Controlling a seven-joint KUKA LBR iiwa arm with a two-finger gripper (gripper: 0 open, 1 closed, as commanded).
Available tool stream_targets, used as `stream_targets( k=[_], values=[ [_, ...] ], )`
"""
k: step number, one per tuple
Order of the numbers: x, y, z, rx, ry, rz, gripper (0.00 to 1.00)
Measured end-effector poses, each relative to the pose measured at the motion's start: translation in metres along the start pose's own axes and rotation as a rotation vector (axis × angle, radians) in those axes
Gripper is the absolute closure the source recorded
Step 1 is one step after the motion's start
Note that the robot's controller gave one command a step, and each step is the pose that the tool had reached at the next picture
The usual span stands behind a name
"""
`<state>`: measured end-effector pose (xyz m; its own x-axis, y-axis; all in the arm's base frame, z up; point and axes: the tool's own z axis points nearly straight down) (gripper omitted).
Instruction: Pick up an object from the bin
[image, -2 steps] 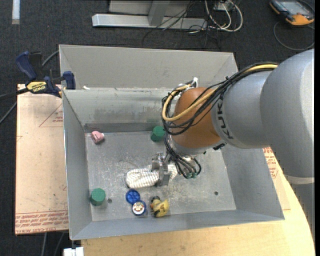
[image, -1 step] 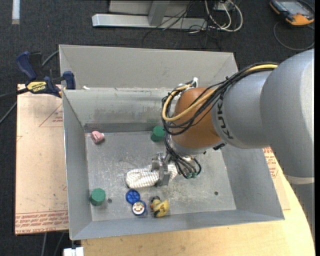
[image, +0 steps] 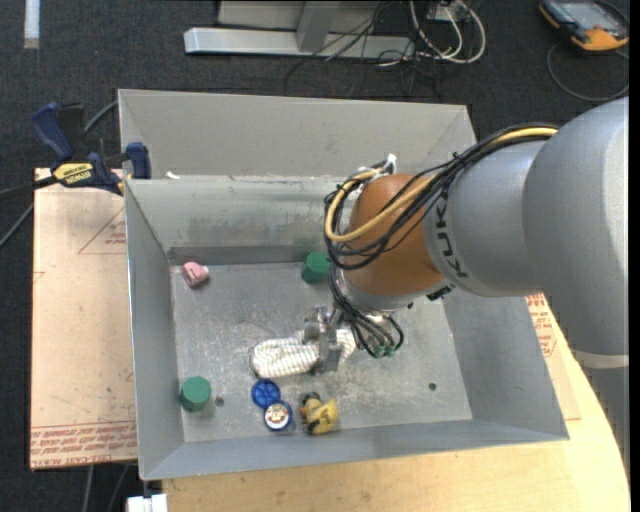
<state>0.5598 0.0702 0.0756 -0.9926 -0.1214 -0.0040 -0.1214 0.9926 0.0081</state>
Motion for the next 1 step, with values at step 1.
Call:
stream_targets(
  k=[1],
  values=[
    [0.0031, 0.0002, -0.0167, 0.0, 0.01, -0.001, 1.0]
  ],
)
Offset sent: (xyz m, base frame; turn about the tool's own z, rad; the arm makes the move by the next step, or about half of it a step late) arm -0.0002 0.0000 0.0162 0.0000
